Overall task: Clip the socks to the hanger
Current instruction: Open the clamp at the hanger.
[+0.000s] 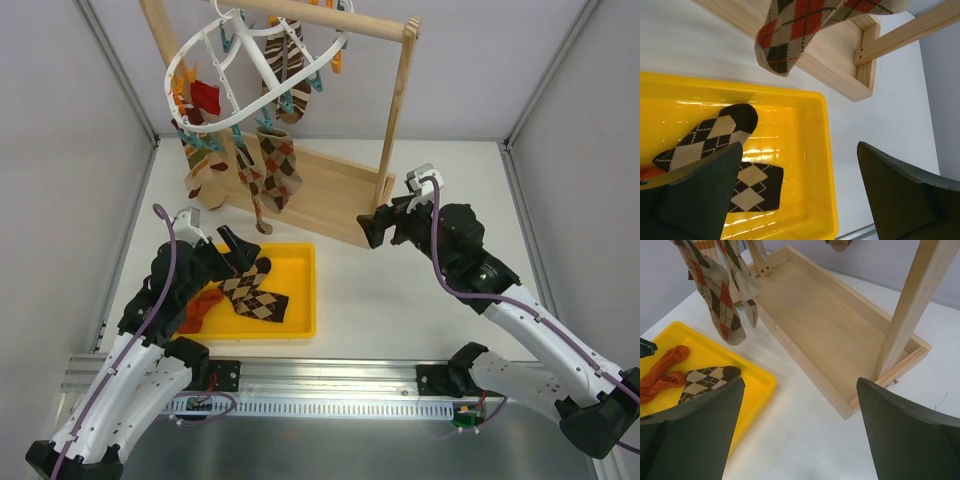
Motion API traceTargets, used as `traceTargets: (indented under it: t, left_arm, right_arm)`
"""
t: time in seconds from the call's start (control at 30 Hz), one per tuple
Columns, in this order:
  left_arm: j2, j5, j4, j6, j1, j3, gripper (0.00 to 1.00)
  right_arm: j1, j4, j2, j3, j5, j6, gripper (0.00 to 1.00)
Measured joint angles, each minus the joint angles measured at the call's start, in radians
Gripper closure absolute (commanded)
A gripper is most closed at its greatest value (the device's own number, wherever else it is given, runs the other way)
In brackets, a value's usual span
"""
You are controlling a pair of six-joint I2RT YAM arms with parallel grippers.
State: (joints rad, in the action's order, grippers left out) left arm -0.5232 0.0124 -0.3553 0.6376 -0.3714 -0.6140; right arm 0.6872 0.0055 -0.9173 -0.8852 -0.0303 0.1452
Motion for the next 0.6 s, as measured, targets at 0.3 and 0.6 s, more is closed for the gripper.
traceTargets:
  t: [0.3,0.6]
  left_arm:
    - [-0.023,-0.017,0.014,0.001,0.0,0.002,0.01]
    - [-0.071,-0.151,0.119,-0.008,-0.001,0.022,0.01]
  right_arm:
    - [0.004,0.007,0.0,0.0,-0.018,0.016,0.0]
    - [0.011,0.034,-0.061,-0.047,-0.021,0.048,0.0]
